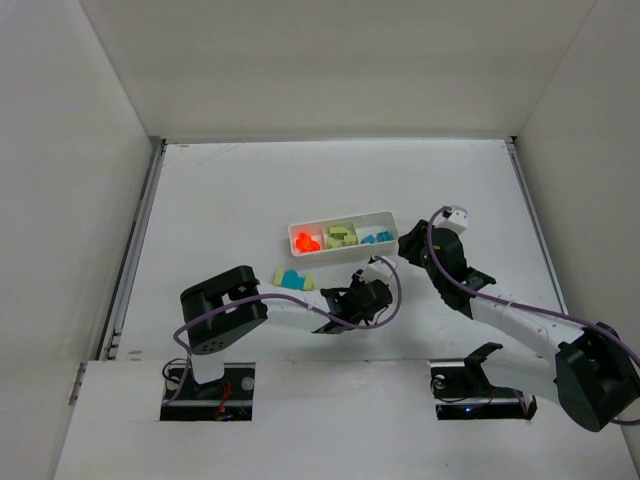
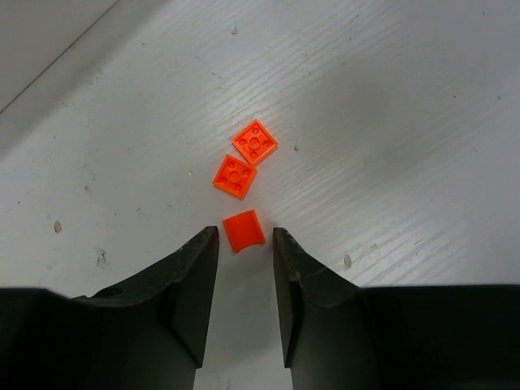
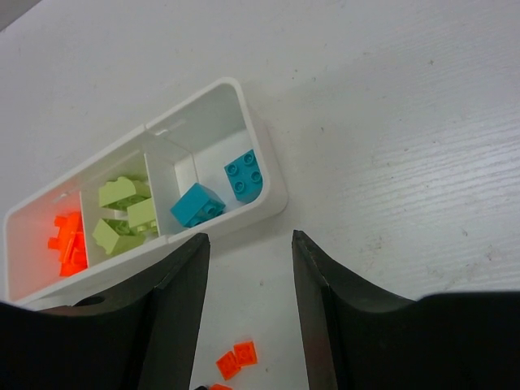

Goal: Sort the legos into containers by color

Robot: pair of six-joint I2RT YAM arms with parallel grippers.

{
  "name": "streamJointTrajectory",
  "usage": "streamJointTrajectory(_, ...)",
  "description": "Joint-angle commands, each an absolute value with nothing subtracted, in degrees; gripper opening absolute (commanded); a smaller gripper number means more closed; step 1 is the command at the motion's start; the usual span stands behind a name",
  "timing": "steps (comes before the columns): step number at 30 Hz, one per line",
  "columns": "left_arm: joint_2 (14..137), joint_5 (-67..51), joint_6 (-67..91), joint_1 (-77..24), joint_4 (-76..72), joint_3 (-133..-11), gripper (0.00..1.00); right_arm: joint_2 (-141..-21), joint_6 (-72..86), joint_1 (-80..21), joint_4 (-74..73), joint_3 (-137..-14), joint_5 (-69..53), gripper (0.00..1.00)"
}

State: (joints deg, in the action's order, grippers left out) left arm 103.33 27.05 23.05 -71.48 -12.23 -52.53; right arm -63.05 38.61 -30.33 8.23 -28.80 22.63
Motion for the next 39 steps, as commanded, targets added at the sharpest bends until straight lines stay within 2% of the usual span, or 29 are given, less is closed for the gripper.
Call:
streamJointTrajectory(1, 103.5, 27.8, 23.3, -70.8, -13.4, -53.8, 0.29, -62.8, 39.0, -30.0, 12.0, -28.3, 21.9, 0.51)
streamJointTrajectory(6, 103.3, 28.2, 22.8, -70.7, -13.7, -53.3, 0.18, -62.8, 39.1, -30.0, 12.5, -28.0, 21.5, 0.51)
streamJointTrajectory(9, 100.6, 29.9, 22.8, -70.5, -14.9, -51.2, 0.15, -62.3, 39.1, -30.0, 12.5, -27.9, 21.5, 0.51)
streamJointTrajectory(15, 90.6, 33.6, 22.2, -68.2, -19.8, -44.7, 0.14, -63.2, 39.2, -30.0, 12.6, -28.1, 21.5, 0.51)
streamJointTrajectory(20, 84.7, 33.7, 20.9, -61.8, -19.8, -43.1, 0.15, -63.8, 39.2, -30.1, 12.6, -28.3, 21.5, 0.51)
streamJointTrajectory(30, 84.4, 30.1, 20.7, -46.8, -19.9, -44.6, 0.16, -64.4, 39.2, -30.7, 12.7, -28.7, 21.5, 0.51)
streamJointTrajectory(33, 85.9, 29.6, 20.3, -45.1, -19.9, -45.8, 0.19, -64.9, 38.6, -31.3, 12.7, -29.0, 21.5, 0.51)
streamJointTrajectory(36, 86.7, 29.7, 20.3, -44.9, -20.1, -46.2, 0.32, -65.5, 37.6, -32.6, 11.8, -29.7, 21.7, 0.52)
streamJointTrajectory(39, 86.2, 30.0, 20.1, -45.0, -20.7, -45.8, 0.41, -66.1, 38.2, -34.2, 11.2, -29.5, 22.1, 0.51)
